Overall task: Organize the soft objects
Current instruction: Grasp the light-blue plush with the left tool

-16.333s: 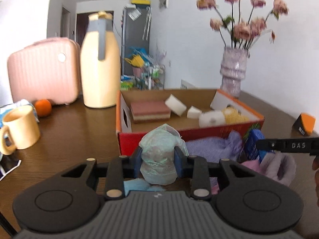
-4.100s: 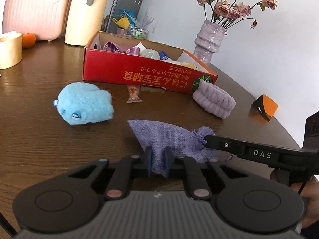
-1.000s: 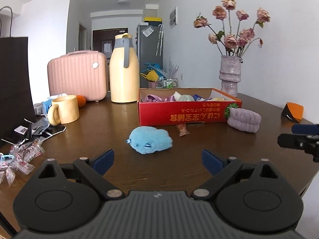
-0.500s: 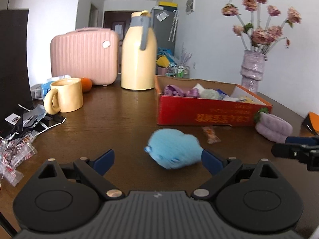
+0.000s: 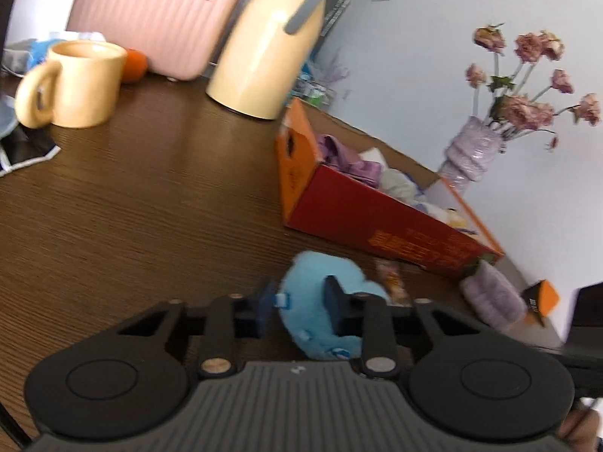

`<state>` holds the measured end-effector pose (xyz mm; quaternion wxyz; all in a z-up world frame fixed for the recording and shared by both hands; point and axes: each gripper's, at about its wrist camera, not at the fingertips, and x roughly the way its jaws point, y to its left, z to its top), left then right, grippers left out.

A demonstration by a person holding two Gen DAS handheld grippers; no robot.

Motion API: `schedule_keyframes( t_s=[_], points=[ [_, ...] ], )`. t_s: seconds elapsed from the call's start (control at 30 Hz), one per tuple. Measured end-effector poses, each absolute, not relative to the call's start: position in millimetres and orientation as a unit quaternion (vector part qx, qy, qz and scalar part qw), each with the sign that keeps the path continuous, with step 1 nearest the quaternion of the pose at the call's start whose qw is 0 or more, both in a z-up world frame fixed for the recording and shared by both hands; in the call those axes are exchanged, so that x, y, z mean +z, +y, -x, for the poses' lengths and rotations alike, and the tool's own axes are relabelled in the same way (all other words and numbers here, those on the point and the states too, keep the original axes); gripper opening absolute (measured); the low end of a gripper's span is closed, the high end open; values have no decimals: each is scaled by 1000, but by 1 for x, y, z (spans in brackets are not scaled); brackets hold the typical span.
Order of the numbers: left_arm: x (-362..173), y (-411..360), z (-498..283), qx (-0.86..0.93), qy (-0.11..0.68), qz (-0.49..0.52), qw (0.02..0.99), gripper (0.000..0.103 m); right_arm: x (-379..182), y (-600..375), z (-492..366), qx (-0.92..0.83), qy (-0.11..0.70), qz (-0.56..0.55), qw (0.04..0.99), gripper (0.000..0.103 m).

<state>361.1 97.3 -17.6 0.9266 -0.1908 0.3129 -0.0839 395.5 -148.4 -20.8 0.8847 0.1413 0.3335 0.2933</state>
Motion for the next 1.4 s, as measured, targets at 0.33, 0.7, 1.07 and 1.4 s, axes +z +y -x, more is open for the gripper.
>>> schedule_keyframes(
  t_s=[0.33, 0.7, 1.07, 1.4],
  points=[
    [-18, 60, -331, -155, 337, 203, 906, 12, -21, -195, -367, 324, 365, -153, 860, 2],
    [14, 18, -294, -169, 277, 133, 936, 57, -12, -260, -313, 267, 310, -159, 899, 26],
    [-8, 24, -316, -138, 338, 167, 916, 58, -17, -225, -386, 281, 310, -159, 894, 37],
    [-16, 72, -317, -67, 335, 184, 921, 56, -33, -211, -403, 309, 347, -217, 858, 44]
  ],
)
